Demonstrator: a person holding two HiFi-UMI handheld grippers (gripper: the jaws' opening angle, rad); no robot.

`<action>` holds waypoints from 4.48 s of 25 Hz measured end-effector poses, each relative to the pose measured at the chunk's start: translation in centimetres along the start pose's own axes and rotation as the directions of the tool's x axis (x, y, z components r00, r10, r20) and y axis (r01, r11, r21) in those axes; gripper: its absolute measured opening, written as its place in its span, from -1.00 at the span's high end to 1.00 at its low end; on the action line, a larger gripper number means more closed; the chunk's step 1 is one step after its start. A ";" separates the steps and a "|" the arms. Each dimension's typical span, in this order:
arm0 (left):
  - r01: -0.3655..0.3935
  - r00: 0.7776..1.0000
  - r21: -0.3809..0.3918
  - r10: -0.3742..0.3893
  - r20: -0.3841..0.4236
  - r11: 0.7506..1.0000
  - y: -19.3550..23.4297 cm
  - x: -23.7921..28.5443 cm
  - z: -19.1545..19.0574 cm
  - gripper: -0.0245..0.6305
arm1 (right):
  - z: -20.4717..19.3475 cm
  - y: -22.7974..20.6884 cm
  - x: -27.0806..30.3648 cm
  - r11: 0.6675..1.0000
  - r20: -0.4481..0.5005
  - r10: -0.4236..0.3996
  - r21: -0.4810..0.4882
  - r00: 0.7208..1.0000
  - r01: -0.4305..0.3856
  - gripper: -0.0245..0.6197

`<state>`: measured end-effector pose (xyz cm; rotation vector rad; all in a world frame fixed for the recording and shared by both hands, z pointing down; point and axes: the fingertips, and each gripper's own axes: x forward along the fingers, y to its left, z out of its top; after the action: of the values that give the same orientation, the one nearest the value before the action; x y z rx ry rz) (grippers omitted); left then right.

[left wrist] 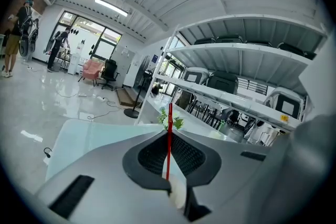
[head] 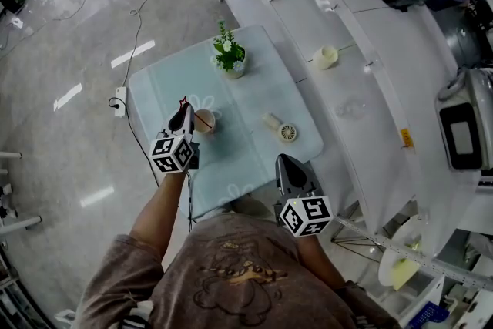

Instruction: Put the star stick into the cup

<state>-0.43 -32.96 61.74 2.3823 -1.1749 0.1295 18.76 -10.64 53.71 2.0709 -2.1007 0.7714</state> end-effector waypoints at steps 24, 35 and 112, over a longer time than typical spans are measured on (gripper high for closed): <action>-0.049 0.998 -0.118 0.045 -0.036 0.992 4.9 1.6 -0.6 0.83 | 0.1 1.0 1.3 1.000 -0.012 -0.014 -0.008 1.000 0.014 0.92; -0.056 0.998 -0.152 0.051 -0.036 0.987 5.8 1.3 -0.3 0.76 | 0.3 1.8 1.0 1.000 -0.006 -0.008 -0.026 1.000 0.008 0.92; -0.101 0.969 0.069 0.083 0.233 0.992 -6.5 -22.3 9.3 0.86 | 3.6 9.5 2.4 0.921 0.053 0.344 -0.211 0.937 -0.326 0.92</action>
<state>-10.53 -17.66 44.71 2.4636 -1.4115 -0.0728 10.50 -14.80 48.83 1.6958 -2.5057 0.4792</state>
